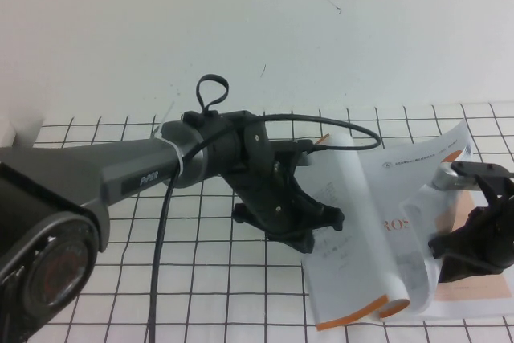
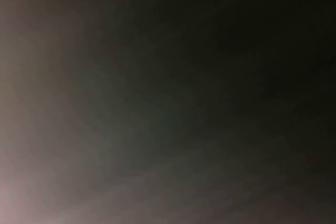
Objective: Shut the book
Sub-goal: 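Close the open booklet and leave it lying on the table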
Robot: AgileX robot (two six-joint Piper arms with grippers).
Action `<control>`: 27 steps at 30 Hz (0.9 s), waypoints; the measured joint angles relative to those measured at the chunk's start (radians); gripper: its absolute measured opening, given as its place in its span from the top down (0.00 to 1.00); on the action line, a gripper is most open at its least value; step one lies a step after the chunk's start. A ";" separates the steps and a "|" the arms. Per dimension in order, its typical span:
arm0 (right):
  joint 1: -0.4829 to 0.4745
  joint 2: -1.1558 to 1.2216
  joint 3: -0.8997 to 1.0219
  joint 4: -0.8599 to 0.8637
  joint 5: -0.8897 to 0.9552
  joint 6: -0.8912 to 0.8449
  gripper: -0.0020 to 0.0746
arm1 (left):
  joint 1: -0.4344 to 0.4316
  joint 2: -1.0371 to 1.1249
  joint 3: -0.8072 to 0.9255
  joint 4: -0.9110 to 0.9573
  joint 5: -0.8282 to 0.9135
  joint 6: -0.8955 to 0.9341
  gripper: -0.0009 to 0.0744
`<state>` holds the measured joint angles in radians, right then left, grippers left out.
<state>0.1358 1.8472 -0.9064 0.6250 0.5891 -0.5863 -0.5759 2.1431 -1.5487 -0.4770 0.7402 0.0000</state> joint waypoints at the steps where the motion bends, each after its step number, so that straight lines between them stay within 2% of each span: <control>1: 0.000 0.000 0.000 0.000 0.000 0.000 0.98 | -0.008 0.004 0.000 -0.021 -0.009 0.019 0.99; 8: 0.000 0.000 0.000 0.000 0.000 0.000 0.98 | -0.069 0.024 -0.059 -0.125 -0.056 0.130 0.99; 19: 0.002 -0.025 0.009 0.000 -0.016 0.000 0.98 | -0.113 0.026 -0.343 -0.106 0.069 0.146 0.99; 27: -0.013 -0.246 -0.003 -0.026 -0.024 0.000 0.98 | -0.129 0.026 -0.427 -0.094 0.125 0.142 0.99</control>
<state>0.1231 1.6012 -0.9089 0.5995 0.5653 -0.5863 -0.7052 2.1688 -1.9756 -0.5708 0.8647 0.1420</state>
